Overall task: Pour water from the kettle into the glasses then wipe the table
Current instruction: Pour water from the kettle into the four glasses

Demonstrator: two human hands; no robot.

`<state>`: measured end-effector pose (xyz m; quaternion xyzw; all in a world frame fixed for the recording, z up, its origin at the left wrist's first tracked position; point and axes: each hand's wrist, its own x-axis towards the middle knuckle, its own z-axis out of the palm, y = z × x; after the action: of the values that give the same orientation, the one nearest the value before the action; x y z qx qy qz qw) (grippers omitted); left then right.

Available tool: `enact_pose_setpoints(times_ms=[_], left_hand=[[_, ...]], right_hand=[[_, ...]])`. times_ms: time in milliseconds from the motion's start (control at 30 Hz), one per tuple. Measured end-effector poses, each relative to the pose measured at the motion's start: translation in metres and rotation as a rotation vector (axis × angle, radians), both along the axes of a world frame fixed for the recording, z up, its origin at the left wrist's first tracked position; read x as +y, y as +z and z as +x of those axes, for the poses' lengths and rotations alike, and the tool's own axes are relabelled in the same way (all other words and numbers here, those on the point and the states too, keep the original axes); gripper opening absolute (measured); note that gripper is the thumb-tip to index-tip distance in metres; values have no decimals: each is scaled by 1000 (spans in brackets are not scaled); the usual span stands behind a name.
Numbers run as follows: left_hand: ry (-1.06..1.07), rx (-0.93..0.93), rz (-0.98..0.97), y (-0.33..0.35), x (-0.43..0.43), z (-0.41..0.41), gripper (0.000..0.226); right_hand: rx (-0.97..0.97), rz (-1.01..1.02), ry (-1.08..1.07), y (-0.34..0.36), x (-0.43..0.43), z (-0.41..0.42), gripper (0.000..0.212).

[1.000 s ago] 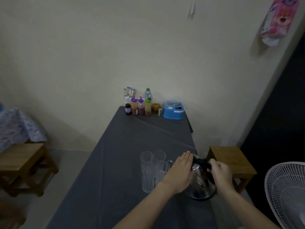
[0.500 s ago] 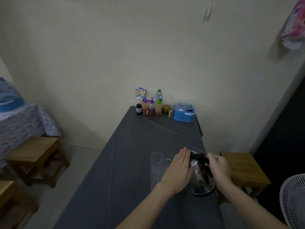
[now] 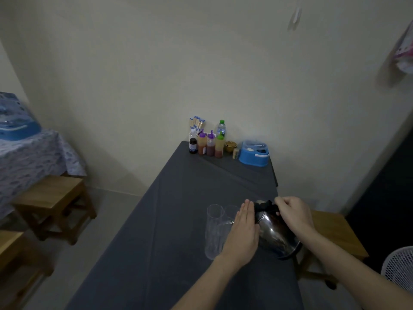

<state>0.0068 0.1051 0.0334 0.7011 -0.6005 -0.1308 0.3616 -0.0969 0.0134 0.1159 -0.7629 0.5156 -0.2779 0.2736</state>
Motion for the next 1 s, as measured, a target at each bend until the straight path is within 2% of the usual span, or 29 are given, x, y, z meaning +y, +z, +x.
enact_pose_setpoints(times_ms=[167,267,333,1000], left_hand=[[15,79,26,2,-1,-2,58],[16,78,45,3,-1,-4,68],[20,73,37,2,-1,-4,55],[24,126,44,4,1,-3,65]], right_hand=[[55,-46,28,4,-4,3,41],[70,-57,38,5,-3,3,39],[71,-64,41,4,-3,3,39],[101,-127,78,2,-7,6,35]])
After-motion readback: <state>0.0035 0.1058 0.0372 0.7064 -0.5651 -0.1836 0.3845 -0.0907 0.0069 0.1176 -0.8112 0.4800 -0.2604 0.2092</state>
